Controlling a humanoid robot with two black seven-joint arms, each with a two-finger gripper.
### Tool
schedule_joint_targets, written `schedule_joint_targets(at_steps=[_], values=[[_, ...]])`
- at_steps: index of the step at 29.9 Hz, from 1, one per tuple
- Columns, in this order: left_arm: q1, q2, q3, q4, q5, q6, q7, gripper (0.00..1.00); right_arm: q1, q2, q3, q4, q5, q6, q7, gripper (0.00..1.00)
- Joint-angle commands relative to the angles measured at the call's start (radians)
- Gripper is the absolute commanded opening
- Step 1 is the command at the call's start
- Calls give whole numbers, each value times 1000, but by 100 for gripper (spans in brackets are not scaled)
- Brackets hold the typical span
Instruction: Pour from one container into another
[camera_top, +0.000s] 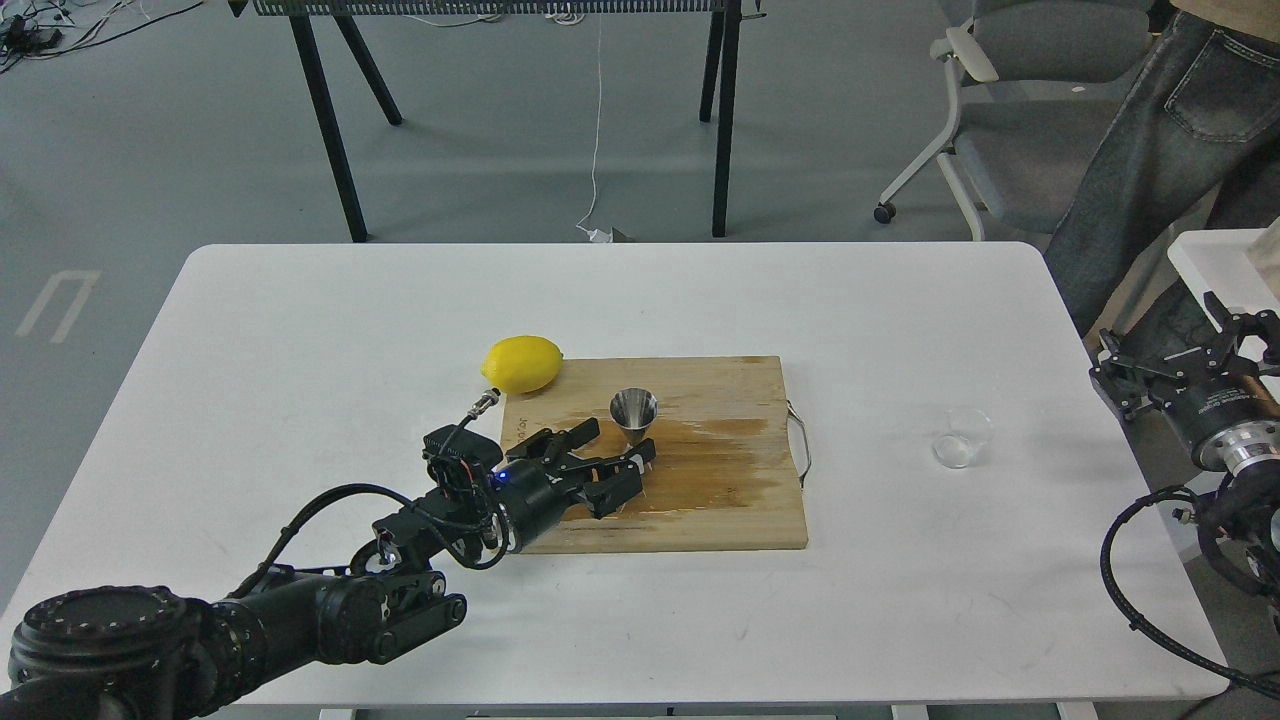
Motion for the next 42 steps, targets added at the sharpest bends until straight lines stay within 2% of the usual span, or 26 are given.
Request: schedule_joint_targets(at_steps=[1,14,16,20,22,26,27,30,31,32,33,35,36,42], values=[[5,28,-2,-44,0,0,0,92,-1,0,0,-1,0,0,0,100],[46,103,-5,-59,0,0,0,92,-6,0,0,1,0,0,0,100],[55,155,-7,-125,-3,0,0,92,-6,0,0,1,0,0,0,100],[60,346,-28,-352,-20,0,0,92,-6,0,3,1,0,0,0,100],[60,455,-81,-474,-50,0,0,92,-8,0,5,1,2,0,0,100],[61,616,-235,-642,-112,0,0,92,-12,2,6,1,2,0,0,100],[61,647,-278,-673,-132,-39,0,92,-14,2,9,4,2,0,0,100],[68,724,-443,-736,-250,-316,0,92,-11,5,5,14,2,0,-2,100],[68,739,-506,-736,-311,-434,0,92,-9,8,2,18,2,0,-2,100],[68,746,-555,-728,-364,-541,0,92,-6,11,1,19,2,0,-6,100],[66,749,-624,-708,-452,-691,0,92,-5,11,0,25,2,0,-6,100],[66,749,-718,-638,-582,-911,0,92,-3,11,1,53,2,0,-8,100],[65,749,-756,-593,-641,-977,0,92,-3,8,1,71,2,0,-8,100],[22,747,-816,-308,-887,-977,0,92,-4,-4,3,163,2,0,-21,100]])
